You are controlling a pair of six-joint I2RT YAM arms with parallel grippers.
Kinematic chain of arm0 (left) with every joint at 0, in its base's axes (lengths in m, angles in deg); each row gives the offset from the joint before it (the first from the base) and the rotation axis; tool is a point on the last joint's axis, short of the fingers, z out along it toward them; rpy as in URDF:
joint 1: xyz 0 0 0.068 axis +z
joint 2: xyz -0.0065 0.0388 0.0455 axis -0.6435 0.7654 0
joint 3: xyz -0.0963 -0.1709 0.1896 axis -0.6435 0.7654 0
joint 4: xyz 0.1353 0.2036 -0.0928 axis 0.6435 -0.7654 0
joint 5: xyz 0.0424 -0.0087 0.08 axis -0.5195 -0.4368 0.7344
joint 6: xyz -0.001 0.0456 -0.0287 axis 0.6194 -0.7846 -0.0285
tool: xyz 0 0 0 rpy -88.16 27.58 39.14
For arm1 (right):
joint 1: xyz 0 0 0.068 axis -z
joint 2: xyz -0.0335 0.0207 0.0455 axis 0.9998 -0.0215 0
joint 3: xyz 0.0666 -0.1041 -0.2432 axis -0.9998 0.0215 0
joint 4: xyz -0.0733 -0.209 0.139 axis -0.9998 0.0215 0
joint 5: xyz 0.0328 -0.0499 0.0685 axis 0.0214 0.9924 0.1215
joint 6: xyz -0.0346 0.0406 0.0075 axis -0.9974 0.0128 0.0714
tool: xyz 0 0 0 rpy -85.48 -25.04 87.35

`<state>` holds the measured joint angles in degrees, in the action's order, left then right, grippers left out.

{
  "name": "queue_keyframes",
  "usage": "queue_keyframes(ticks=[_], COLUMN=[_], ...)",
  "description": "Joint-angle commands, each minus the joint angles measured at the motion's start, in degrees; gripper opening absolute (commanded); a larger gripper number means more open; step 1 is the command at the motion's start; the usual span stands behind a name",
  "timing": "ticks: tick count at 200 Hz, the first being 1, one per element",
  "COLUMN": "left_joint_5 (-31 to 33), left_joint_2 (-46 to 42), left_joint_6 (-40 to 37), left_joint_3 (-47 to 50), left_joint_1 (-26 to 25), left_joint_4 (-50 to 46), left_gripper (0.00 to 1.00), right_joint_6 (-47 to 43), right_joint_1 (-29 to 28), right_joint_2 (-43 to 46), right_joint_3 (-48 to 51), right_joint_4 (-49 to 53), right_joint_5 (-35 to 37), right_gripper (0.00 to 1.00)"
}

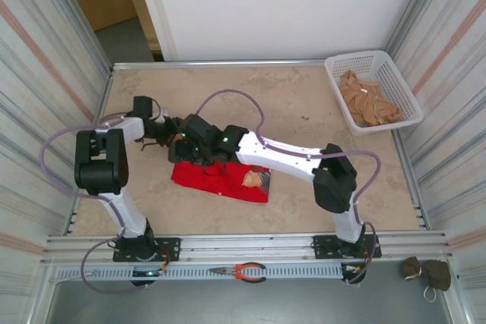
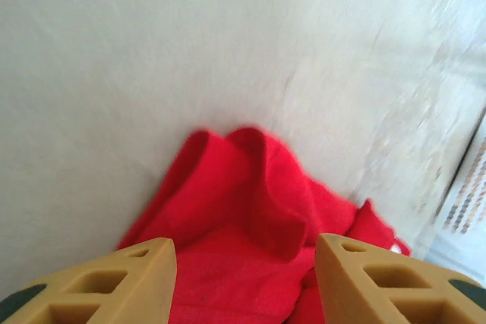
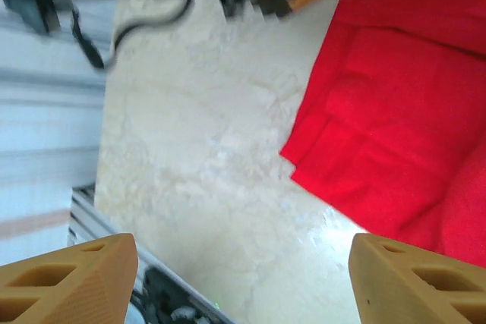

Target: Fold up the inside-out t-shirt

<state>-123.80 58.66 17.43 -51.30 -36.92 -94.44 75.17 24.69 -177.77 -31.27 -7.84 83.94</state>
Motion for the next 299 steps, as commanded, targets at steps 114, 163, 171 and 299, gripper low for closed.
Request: queue_keyframes(ticks=[114, 163, 171, 299], left_joint_5=[-4.86, -5.1, -5.23, -6.61], left_joint_2=[-22.03, -23.58, -23.49, -22.1], left_joint_6=[-2.59, -2.08, -1.8, -2.13], left_joint_3=[6.79, 8.19, 8.12, 2.77], left_joint_1=[2.01, 1.97, 2.04, 3.93], left_joint_4=[-8.24, -8.07, -7.99, -9.81], left_gripper=[0.52, 0.52, 0.52, 0.52], right_joint_6=[-4.85, -9.39, -9.44, -8.85], right_joint_1=[15.5, 16.12, 16.0, 2.56], right_joint_2=[21.34, 14.14, 13.48, -11.3], right_joint_3=[36.42, 31.72, 31.18, 0.31], right_joint_4=[-0.95, -5.76, -6.81, -9.97], right_joint_5=[1.94, -5.01, -6.35, -16.86], right_gripper=[0.9, 0.73, 0.6, 0.6])
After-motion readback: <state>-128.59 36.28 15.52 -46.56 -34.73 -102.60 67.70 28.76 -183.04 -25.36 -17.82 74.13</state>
